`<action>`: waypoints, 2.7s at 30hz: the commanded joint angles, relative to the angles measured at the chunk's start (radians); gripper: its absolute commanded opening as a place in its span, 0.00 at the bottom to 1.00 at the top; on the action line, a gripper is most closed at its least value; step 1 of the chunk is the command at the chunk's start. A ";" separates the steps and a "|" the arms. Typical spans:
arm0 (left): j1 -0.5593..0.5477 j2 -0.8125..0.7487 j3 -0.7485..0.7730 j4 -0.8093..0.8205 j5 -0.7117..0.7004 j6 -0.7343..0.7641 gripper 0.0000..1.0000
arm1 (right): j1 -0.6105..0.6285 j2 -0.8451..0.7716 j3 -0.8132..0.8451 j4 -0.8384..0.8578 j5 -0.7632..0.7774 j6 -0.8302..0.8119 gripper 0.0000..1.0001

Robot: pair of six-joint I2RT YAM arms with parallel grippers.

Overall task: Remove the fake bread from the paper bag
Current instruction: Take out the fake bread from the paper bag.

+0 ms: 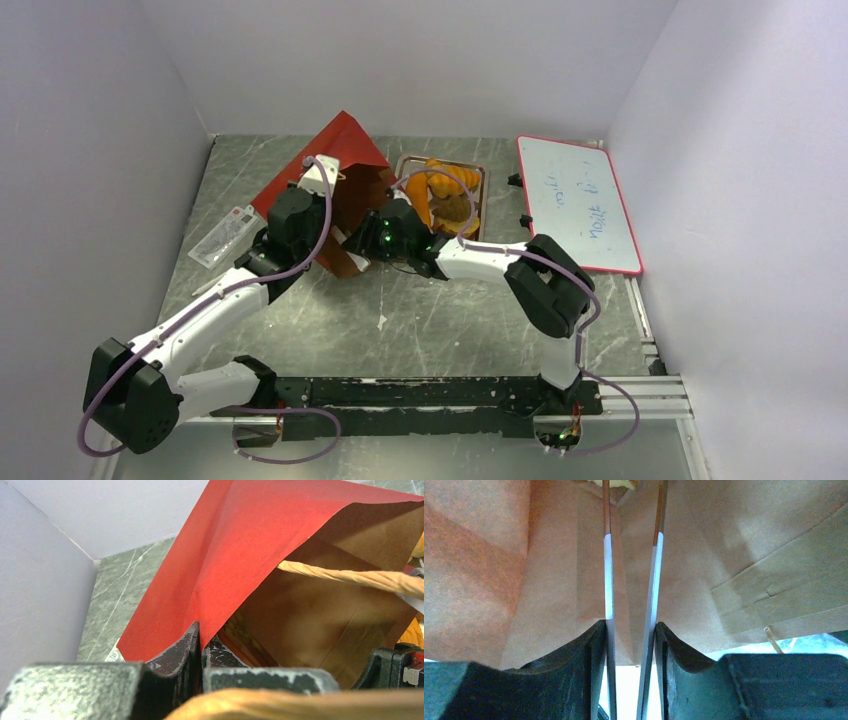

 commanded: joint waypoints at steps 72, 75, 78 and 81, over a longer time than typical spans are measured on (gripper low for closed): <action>0.159 0.416 0.250 0.224 -0.312 0.136 0.07 | -0.016 -0.799 -0.400 -0.248 0.222 -0.039 0.00; 0.177 0.451 0.275 0.215 -0.299 0.126 0.07 | -0.016 -0.853 -0.406 -0.301 0.271 -0.031 0.00; 0.190 0.474 0.285 0.220 -0.281 0.117 0.07 | -0.016 -0.898 -0.412 -0.340 0.315 -0.020 0.00; 0.199 0.504 0.306 0.213 -0.268 0.104 0.07 | -0.016 -0.929 -0.415 -0.375 0.344 -0.011 0.00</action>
